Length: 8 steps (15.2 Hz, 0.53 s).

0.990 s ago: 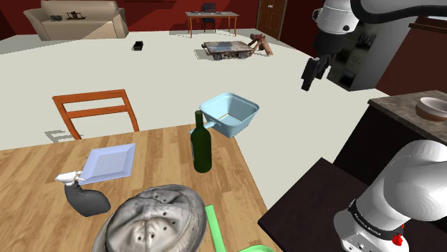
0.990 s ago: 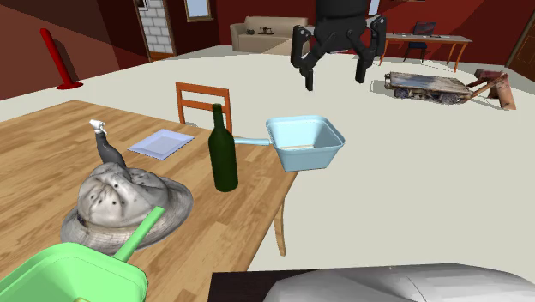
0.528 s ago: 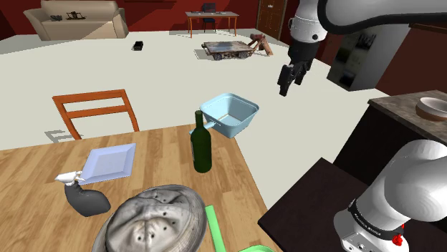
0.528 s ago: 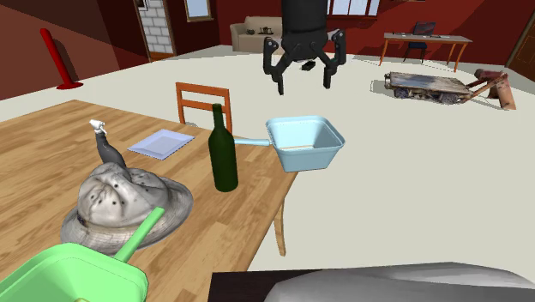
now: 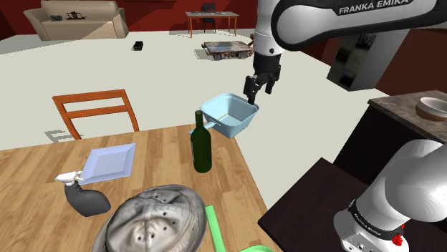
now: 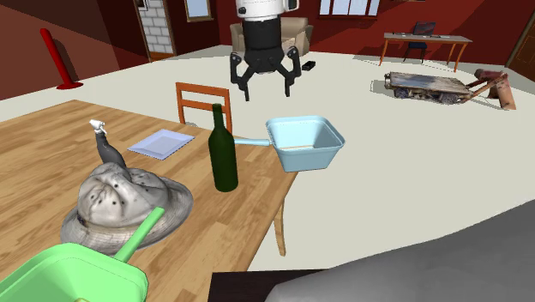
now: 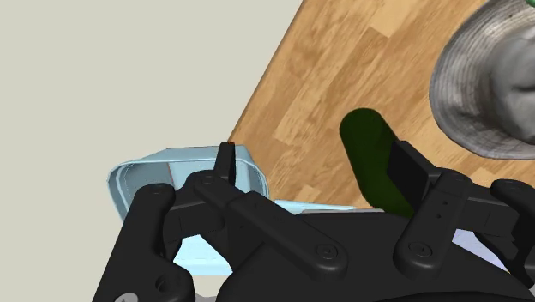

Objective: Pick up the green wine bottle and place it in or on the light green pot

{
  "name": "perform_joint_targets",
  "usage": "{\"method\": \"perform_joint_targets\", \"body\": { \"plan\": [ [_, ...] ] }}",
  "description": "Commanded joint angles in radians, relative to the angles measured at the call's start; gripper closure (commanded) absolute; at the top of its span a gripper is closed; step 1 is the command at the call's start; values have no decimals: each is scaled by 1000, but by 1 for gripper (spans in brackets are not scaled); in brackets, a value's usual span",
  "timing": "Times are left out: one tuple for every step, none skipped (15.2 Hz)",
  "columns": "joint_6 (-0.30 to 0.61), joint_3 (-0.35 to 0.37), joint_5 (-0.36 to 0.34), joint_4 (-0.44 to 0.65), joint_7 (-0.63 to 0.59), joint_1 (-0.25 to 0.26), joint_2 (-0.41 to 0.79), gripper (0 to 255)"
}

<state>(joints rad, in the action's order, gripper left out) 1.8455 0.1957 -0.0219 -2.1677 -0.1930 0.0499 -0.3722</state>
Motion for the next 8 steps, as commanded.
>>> {"method": "perform_joint_targets", "body": {
  "plan": [
    [14, 26, -2, 55, -42, 4, 73, 0],
    [23, 38, -5, 79, -62, 6, 109, 0],
    [30, 49, -8, 104, -82, 9, 144, 0],
    [37, 60, -13, 131, -103, 11, 181, 0],
    [43, 70, -19, 159, -123, 14, 217, 0],
    [48, 80, -26, 188, -143, 18, 255, 0],
    [51, 89, -34, 219, -163, 22, 292, 0],
    [54, 97, -43, 252, -183, 27, 331, 0]
  ]
}}
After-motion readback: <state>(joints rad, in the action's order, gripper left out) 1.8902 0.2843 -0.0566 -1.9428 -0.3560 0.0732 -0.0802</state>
